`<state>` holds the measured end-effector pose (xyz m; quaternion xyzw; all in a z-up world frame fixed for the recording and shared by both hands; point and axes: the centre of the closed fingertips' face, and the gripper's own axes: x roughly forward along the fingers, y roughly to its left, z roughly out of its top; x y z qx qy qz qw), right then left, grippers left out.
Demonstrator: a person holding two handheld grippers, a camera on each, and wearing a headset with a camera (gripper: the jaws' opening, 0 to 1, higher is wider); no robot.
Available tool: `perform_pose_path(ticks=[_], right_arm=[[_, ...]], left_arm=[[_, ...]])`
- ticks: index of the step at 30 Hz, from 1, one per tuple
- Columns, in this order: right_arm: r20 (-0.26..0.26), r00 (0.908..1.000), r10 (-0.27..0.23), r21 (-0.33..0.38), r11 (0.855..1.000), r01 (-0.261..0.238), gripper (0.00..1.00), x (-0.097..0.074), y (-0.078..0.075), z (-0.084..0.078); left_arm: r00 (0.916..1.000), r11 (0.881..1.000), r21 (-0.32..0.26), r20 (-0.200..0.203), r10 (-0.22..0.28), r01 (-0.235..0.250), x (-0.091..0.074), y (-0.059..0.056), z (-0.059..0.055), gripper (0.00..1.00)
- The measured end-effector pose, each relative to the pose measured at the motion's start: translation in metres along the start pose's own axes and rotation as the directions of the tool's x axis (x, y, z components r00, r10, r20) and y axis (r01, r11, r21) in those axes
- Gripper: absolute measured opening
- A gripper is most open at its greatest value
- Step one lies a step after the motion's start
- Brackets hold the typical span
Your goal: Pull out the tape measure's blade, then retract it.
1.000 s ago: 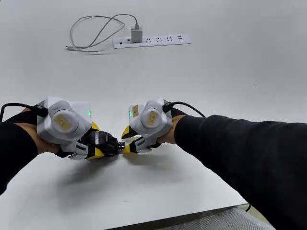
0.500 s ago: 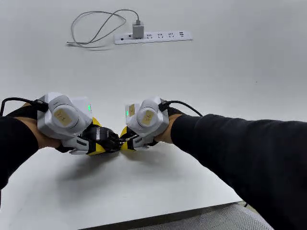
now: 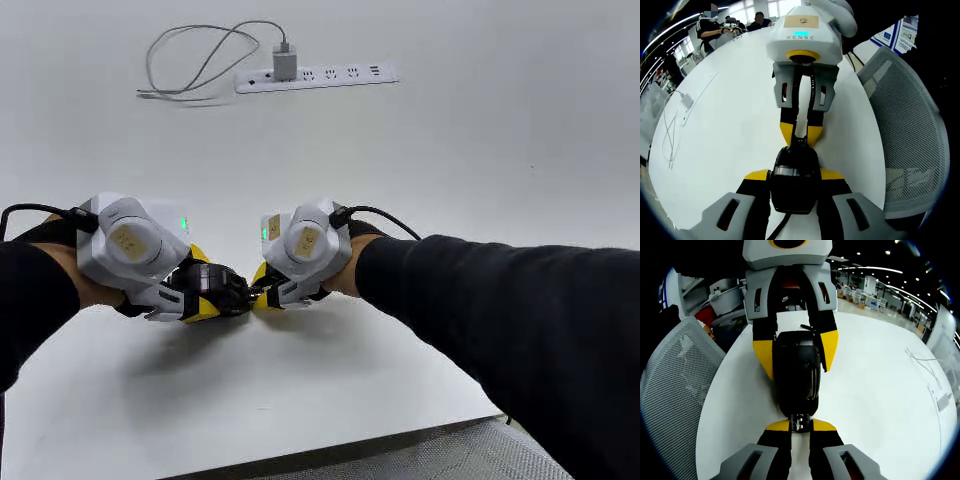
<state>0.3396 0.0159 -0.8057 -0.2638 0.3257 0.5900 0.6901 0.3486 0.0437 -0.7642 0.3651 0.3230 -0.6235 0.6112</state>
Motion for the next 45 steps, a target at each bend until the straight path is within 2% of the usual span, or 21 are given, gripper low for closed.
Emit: perform_pose_path(ticks=[16, 45], right_arm=[[-0.011, 0.9999, 0.002, 0.026, 1.000, -0.002, 0.09, -0.007, -0.001, -0.009], [-0.030, 0.9995, 0.004, 0.033, 0.999, -0.003, 0.09, -0.019, -0.002, -0.022]], left_arm=[[1.0000, 1.000, 0.009, 0.005, -0.001, 0.001, 0.000, 0.000, 0.000, 0.30], [0.9999, 0.999, 0.036, 0.008, 0.008, -0.008, 0.000, 0.000, 0.000, 0.30]])
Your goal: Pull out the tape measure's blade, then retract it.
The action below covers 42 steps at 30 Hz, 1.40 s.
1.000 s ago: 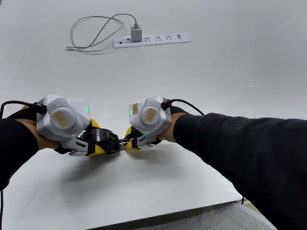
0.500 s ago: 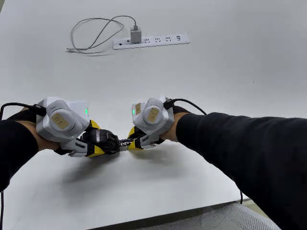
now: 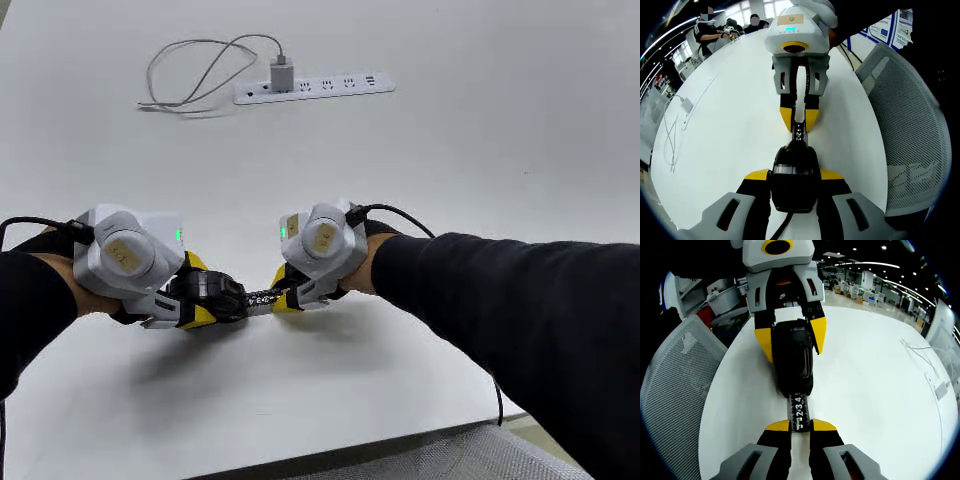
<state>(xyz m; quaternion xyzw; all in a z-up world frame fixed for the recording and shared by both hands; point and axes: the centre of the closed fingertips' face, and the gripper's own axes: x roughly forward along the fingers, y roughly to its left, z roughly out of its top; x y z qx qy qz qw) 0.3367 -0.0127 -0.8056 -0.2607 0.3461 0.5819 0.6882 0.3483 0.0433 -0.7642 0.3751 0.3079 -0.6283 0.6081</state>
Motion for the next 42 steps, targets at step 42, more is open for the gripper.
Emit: perform_pose_path(ticks=[42], right_arm=[[-0.017, 0.9998, 0.002, 0.035, 0.999, -0.002, 0.09, -0.013, 0.001, -0.018]], left_arm=[[1.0000, 1.000, 0.006, 0.008, -0.001, 0.001, 0.000, -0.001, 0.000, 0.30]])
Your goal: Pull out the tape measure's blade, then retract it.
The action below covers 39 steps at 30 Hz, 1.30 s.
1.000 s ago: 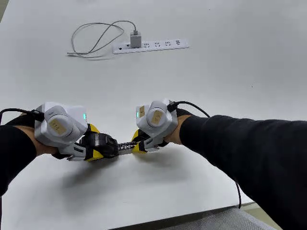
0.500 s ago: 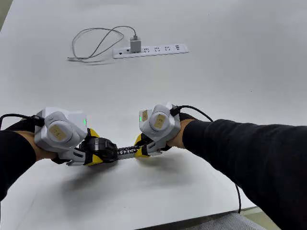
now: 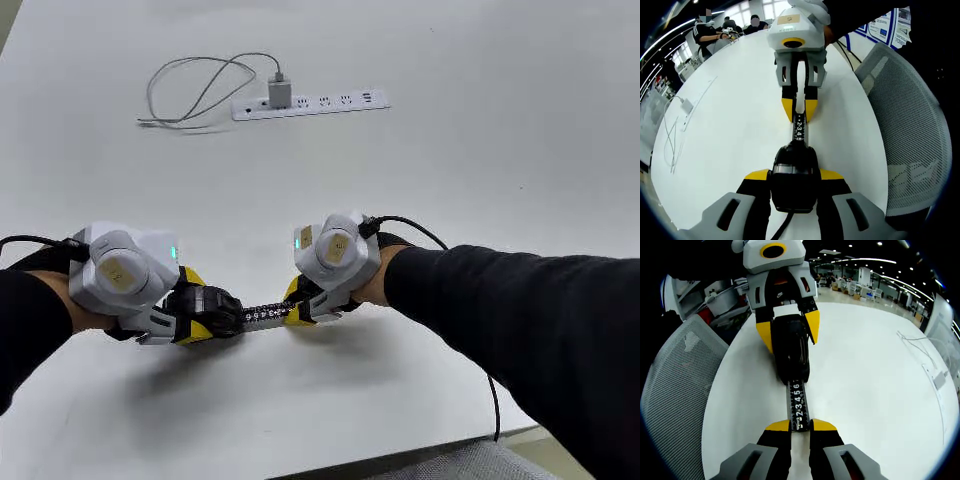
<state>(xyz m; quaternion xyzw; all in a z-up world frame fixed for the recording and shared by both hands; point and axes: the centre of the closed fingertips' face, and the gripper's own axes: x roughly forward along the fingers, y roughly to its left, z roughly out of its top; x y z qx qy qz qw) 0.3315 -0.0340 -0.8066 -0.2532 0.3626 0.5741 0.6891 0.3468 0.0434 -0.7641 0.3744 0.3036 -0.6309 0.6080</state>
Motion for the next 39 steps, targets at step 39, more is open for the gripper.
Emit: perform_pose_path(ticks=[39], right_arm=[[-0.030, 0.9995, -0.009, -0.017, 1.000, 0.008, 0.09, -0.012, -0.001, -0.015]], left_arm=[[1.0000, 1.000, 0.007, 0.003, -0.002, 0.002, 0.000, 0.000, 0.000, 0.30]])
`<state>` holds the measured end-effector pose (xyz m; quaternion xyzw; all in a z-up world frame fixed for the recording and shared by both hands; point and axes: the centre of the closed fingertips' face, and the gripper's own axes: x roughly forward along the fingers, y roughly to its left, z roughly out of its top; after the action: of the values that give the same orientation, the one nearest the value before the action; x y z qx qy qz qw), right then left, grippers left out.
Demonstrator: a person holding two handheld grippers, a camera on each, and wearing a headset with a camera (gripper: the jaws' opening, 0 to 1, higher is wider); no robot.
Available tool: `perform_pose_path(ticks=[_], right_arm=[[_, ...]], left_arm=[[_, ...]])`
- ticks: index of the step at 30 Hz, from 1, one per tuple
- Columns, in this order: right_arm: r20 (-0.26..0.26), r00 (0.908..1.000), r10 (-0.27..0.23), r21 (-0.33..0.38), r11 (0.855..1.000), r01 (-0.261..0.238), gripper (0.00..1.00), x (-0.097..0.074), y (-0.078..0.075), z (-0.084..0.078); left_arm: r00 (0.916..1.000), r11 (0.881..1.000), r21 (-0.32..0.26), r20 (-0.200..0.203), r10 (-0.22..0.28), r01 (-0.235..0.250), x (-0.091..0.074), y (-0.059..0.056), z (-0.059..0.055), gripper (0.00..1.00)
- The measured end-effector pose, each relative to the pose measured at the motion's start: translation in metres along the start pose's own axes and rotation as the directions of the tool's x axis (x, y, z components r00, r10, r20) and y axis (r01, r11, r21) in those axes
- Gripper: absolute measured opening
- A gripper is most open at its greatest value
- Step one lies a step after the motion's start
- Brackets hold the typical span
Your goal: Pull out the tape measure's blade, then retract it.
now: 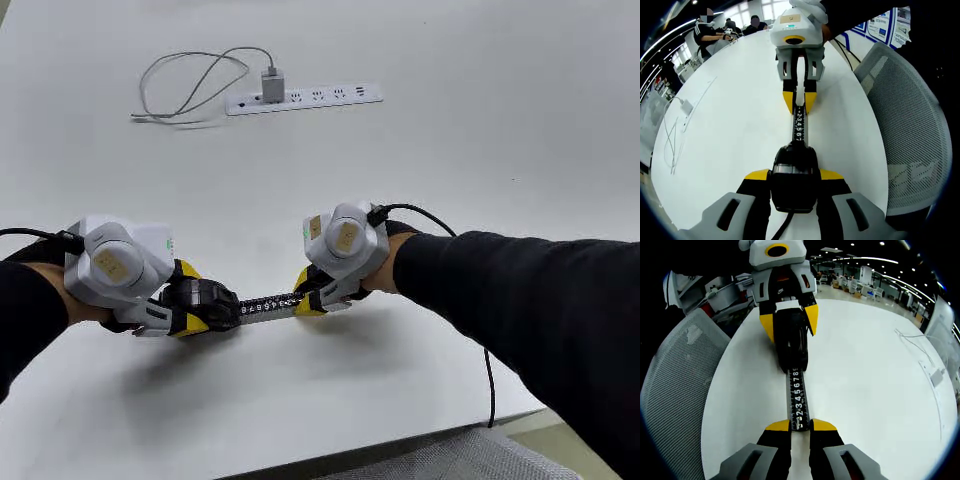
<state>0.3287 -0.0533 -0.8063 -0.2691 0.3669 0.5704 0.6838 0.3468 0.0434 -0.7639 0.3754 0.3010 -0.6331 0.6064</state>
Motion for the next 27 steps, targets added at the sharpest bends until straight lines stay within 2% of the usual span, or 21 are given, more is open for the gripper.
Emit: perform_pose_path(ticks=[27], right_arm=[[-0.018, 0.9998, -0.002, 0.019, 1.000, 0.002, 0.09, -0.009, 0.001, -0.010]], left_arm=[[1.0000, 1.000, 0.003, 0.000, -0.002, 0.002, 0.000, -0.002, 0.001, 0.30]])
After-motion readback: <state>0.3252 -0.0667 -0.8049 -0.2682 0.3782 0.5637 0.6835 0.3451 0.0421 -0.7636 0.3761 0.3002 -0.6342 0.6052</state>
